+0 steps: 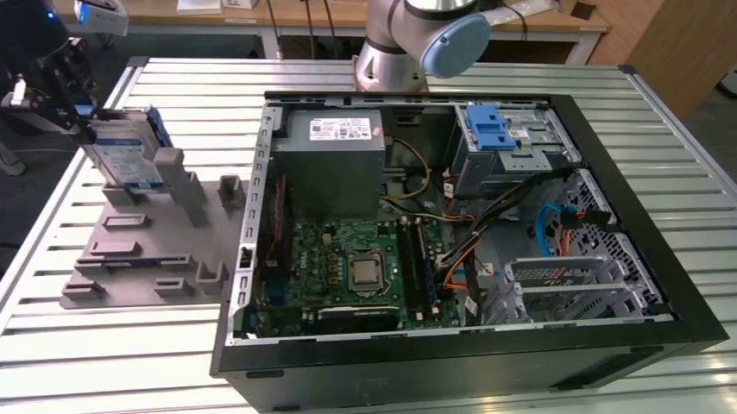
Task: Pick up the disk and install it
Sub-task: 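Pick up the disk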
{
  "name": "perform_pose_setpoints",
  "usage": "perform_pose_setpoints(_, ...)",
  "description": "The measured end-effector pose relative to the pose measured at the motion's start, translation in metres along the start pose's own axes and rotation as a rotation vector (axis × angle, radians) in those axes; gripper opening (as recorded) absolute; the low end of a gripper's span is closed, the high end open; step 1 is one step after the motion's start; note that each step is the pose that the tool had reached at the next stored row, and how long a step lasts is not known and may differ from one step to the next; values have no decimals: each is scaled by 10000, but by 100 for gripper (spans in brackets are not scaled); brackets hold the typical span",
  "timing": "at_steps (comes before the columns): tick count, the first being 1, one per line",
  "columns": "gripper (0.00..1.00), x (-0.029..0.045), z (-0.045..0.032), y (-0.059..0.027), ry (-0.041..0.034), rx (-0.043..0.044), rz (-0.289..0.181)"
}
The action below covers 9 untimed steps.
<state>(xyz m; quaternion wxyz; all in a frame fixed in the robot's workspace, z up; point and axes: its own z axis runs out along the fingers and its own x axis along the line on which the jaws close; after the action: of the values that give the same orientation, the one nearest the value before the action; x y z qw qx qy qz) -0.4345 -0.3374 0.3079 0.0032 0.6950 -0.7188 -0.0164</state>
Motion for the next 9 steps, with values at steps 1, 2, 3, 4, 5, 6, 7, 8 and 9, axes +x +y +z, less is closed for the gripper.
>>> perform_pose_setpoints(1,36,0,-11,0,0,-1,0)
perform_pose_setpoints(2,36,0,-21,1,0,-1,0)
perform_pose_setpoints(3,36,-1,-29,1,0,0,0)
perform_pose_setpoints(4,36,-1,-38,1,0,0,0)
perform_pose_setpoints(5,36,-1,-46,1,-1,1,0)
perform_pose_setpoints(6,36,-1,-53,2,-1,1,0)
perform_pose_setpoints(7,36,-1,-62,2,-1,0,0)
perform_pose_setpoints(8,36,-1,-69,2,-1,0,0)
perform_pose_setpoints(9,36,-2,-75,2,-1,1,0)
